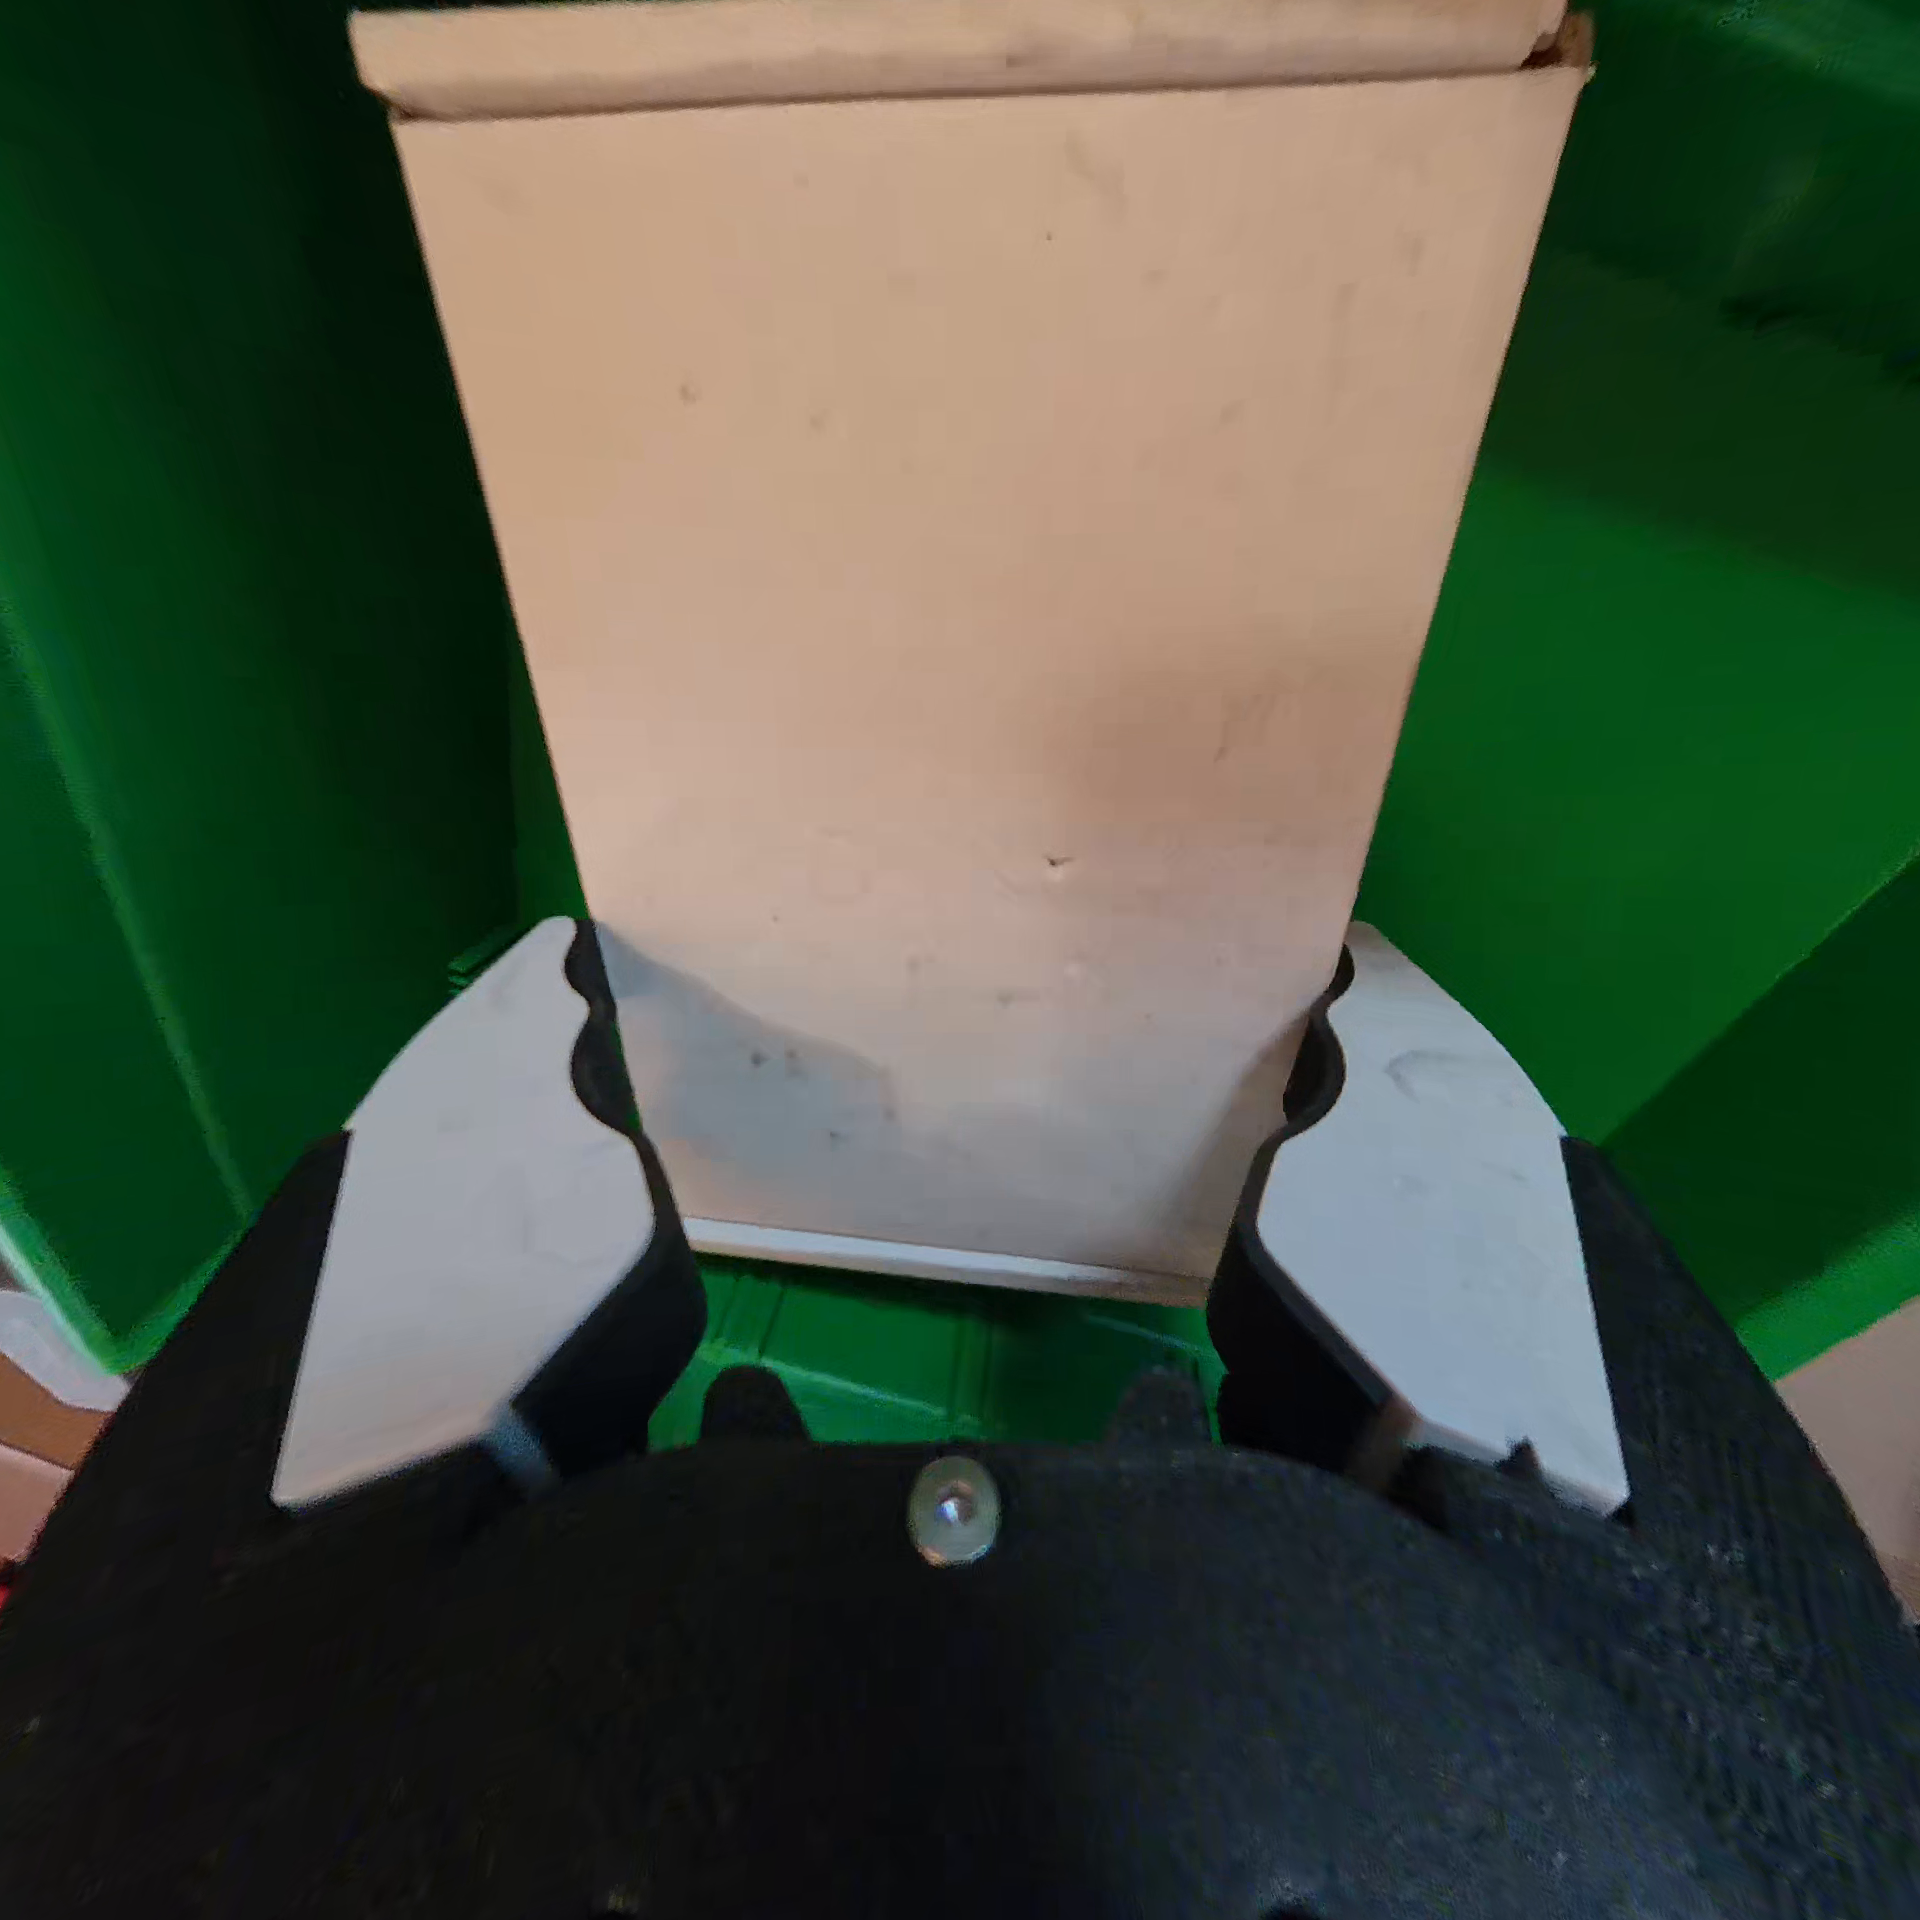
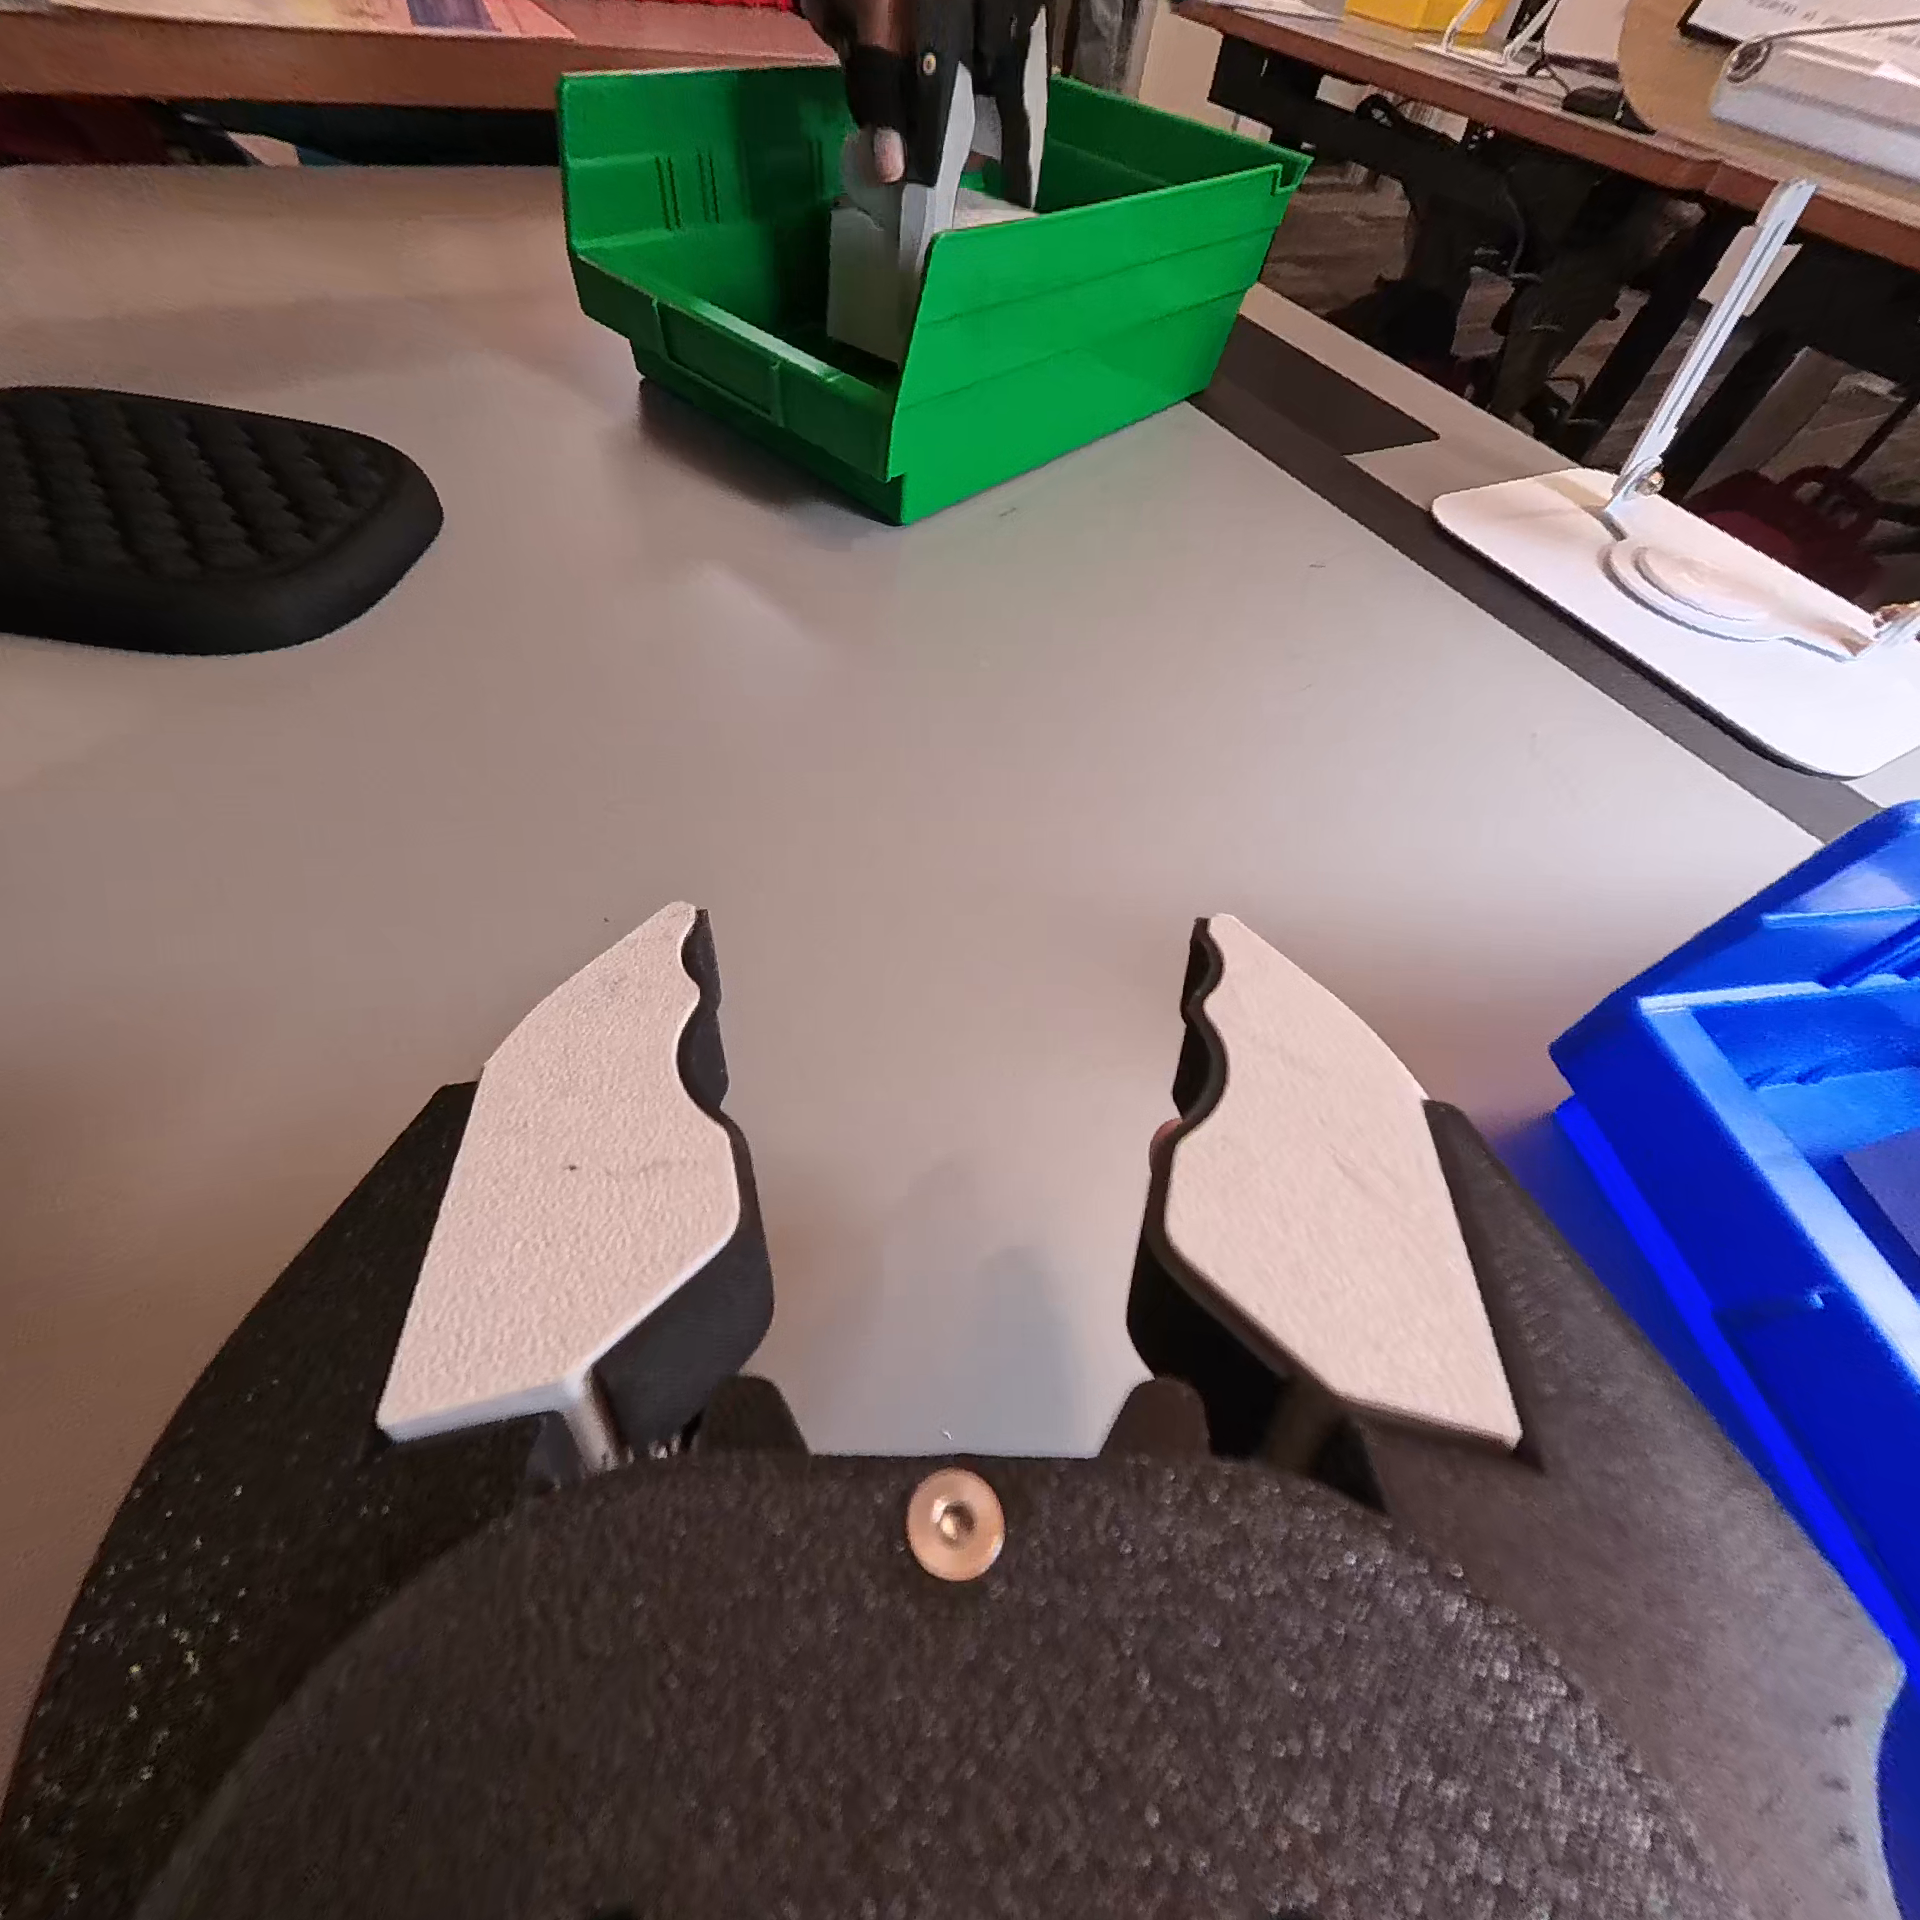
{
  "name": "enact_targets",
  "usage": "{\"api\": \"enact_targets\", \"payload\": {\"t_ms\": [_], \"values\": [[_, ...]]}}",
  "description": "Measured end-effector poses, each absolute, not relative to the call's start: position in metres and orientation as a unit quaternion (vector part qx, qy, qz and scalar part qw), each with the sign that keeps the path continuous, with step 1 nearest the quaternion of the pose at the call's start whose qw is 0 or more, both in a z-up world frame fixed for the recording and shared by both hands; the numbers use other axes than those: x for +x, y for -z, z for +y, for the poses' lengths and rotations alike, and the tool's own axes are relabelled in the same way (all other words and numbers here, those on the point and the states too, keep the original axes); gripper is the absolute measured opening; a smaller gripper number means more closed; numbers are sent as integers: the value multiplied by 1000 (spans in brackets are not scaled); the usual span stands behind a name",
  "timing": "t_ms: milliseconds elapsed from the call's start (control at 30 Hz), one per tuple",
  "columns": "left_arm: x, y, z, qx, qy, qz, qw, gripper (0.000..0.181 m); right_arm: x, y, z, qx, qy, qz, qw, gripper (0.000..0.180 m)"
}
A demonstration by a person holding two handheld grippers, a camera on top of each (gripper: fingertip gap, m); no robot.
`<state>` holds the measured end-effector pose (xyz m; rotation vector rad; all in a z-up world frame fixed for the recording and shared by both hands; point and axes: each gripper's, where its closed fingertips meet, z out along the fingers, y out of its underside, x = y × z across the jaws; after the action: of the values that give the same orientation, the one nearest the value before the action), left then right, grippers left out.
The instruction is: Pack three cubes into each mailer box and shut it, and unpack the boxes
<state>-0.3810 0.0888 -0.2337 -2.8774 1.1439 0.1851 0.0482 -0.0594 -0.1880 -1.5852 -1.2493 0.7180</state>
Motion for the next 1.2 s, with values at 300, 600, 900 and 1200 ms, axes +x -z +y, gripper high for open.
{"api": "enact_targets", "payload": {"t_ms": [300,600,900,1200], "values": [[-355,136,68,-906,-38,400,134,124,47,184,-60,-645,-292,-510,489,85],[-192,99,-39,-810,139,541,176,124,34,169,-66,-587,-225,-547,553,86],[-64,187,-117,-740,245,623,70,124,16,161,-98,-429,-52,-637,638,93],[-20,190,-111,-702,324,611,168,110,12,179,-114,-375,-55,-684,624,76]]}}
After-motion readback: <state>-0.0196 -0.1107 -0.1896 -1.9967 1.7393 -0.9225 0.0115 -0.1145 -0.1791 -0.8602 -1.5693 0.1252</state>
